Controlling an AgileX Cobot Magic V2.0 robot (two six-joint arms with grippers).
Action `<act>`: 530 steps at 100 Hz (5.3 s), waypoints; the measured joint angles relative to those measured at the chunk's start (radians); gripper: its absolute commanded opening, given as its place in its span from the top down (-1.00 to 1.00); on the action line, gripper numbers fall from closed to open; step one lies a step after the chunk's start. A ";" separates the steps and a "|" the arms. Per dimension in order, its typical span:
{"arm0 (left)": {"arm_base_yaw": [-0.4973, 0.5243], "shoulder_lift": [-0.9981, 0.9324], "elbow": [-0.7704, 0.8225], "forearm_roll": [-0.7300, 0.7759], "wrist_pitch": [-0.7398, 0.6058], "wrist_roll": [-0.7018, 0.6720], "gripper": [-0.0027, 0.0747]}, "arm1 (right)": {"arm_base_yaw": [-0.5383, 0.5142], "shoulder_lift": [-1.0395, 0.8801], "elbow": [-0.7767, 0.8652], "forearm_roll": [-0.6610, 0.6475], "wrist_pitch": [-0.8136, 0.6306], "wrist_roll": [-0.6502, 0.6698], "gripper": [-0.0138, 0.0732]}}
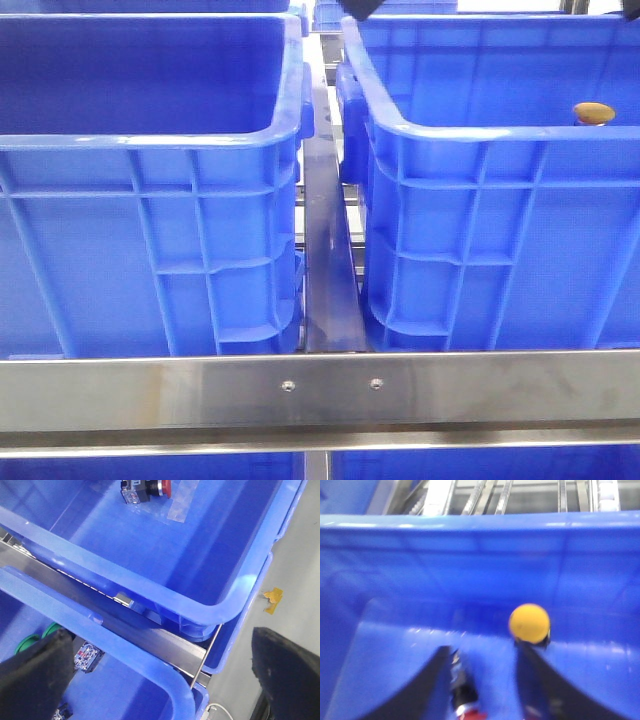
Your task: Pick red and yellow buttons and place in box
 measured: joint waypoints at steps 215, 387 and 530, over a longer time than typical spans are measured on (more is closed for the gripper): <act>0.139 -0.683 0.499 -0.058 -0.131 -0.127 0.98 | 0.000 -1.163 0.808 0.000 -0.074 0.002 0.82; 0.956 -1.393 1.302 -0.074 -0.663 -0.260 0.98 | -0.002 -1.163 0.809 -0.002 -0.072 0.002 0.82; 0.956 -1.393 1.302 -0.076 -0.659 -0.258 0.98 | 0.183 -1.163 0.810 -0.002 -0.233 0.002 0.82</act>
